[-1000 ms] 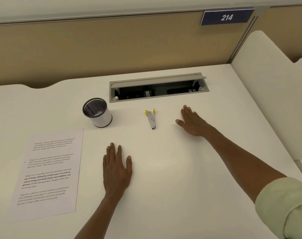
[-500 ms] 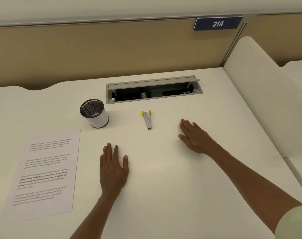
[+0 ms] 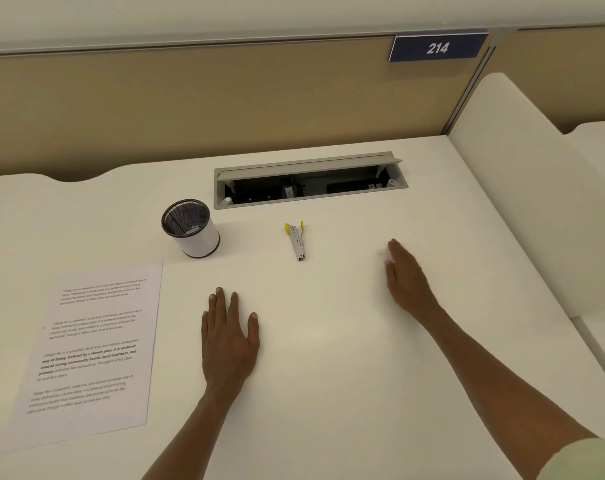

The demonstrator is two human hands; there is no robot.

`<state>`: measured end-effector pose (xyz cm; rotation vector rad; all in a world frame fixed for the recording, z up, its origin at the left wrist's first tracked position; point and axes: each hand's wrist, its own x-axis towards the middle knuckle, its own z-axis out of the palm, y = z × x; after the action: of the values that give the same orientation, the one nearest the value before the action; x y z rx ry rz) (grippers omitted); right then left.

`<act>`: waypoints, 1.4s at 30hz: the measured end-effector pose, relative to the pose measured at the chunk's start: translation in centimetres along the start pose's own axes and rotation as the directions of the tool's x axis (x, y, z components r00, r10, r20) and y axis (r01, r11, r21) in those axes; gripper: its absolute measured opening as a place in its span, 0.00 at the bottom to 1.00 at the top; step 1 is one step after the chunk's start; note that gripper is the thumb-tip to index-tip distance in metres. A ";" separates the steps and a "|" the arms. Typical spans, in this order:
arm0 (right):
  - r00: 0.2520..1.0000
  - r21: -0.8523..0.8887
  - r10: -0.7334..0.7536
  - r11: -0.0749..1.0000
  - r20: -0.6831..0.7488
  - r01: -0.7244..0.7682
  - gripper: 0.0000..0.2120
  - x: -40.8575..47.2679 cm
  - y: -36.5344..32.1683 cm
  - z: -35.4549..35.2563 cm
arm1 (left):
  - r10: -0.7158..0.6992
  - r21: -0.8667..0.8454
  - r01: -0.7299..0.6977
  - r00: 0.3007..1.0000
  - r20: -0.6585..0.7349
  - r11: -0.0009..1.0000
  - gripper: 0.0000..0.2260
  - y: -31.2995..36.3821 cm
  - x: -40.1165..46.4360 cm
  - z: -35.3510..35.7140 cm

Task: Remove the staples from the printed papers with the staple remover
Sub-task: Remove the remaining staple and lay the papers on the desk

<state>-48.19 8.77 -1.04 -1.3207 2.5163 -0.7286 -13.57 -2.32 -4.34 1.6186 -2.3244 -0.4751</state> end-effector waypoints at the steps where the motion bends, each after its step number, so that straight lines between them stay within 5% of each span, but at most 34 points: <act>1: 0.997 0.031 0.043 0.999 -0.059 -0.042 0.21 0.3 0.3 -0.3 | 0.000 -0.001 0.000 1.000 -0.001 1.000 0.29 0.0 0.0 0.0; 8: 0.974 -0.137 -0.093 0.983 0.208 0.123 0.26 2.6 0.3 -1.8 | 0.012 -0.011 -0.012 1.000 -0.012 1.000 0.30 -0.1 -0.2 0.0; 13: 0.920 -0.217 -0.142 0.948 0.367 0.232 0.18 2.1 -0.4 -2.8 | 0.009 -0.005 -0.009 1.000 -0.011 1.000 0.30 -0.2 -0.1 0.0; 20: 0.919 -0.235 -0.271 0.910 0.286 0.341 0.11 2.7 0.0 -3.3 | 0.010 -0.010 -0.011 1.000 -0.018 1.000 0.30 -0.1 -0.2 0.0; 27: 0.952 0.024 0.017 0.999 0.307 -0.025 0.09 3.4 -0.7 -3.4 | 0.006 0.000 -0.006 1.000 -0.008 1.000 0.30 -0.2 -0.1 0.0; 31: 0.953 0.067 0.039 0.996 0.300 -0.062 0.10 3.8 -1.0 -3.4 | 0.006 0.003 -0.006 1.000 -0.010 1.000 0.30 -0.1 -0.2 0.0; 42: 0.951 -0.335 -0.181 0.905 0.251 0.261 0.04 4.0 0.8 -1.5 | 0.009 -0.003 -0.009 1.000 -0.015 1.000 0.31 -0.1 -0.2 0.0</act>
<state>-51.66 6.41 0.01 -1.7256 2.4245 -0.1345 -13.42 -2.19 -4.39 1.6042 -2.3178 -0.4632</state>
